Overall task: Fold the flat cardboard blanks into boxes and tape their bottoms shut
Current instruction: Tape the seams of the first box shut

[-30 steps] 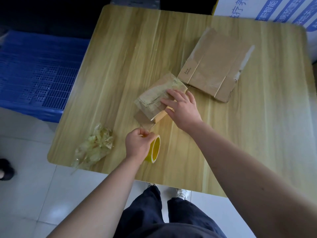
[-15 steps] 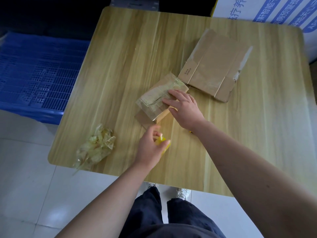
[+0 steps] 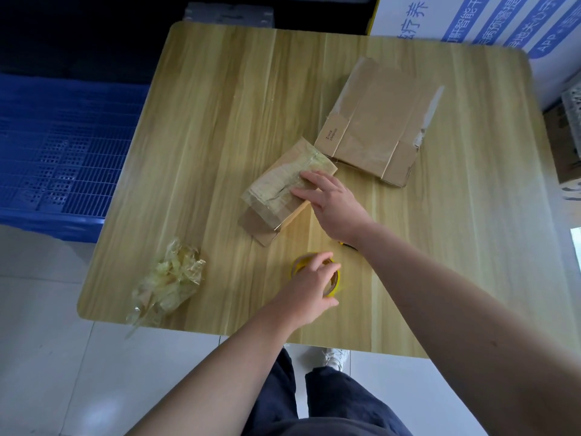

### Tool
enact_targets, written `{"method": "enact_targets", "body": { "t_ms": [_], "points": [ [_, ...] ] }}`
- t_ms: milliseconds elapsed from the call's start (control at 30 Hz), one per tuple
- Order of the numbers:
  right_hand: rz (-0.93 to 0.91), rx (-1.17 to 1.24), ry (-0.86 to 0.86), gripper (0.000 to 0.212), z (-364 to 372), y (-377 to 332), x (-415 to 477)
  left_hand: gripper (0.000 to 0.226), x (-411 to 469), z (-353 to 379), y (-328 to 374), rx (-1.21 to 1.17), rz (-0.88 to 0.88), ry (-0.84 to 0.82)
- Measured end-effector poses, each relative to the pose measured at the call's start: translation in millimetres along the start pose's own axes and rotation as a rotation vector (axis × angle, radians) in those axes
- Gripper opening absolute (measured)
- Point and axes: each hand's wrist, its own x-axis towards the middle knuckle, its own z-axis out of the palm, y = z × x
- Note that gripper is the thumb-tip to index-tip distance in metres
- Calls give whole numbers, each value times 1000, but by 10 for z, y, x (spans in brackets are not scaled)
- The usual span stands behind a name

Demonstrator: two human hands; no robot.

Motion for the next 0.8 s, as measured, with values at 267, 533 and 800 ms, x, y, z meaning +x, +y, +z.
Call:
{"method": "enact_targets", "body": {
  "t_ms": [267, 533, 800],
  "points": [
    [-15, 59, 29, 53, 1, 8, -8, 24, -156, -688, -120, -63, 106, 760],
    [5, 117, 67, 45, 2, -48, 4, 43, 195, -1458, -441, -173, -351, 458],
    [186, 190, 250, 27, 6, -114, -211, 33, 79, -1261, -457, -183, -372, 623]
  ]
}}
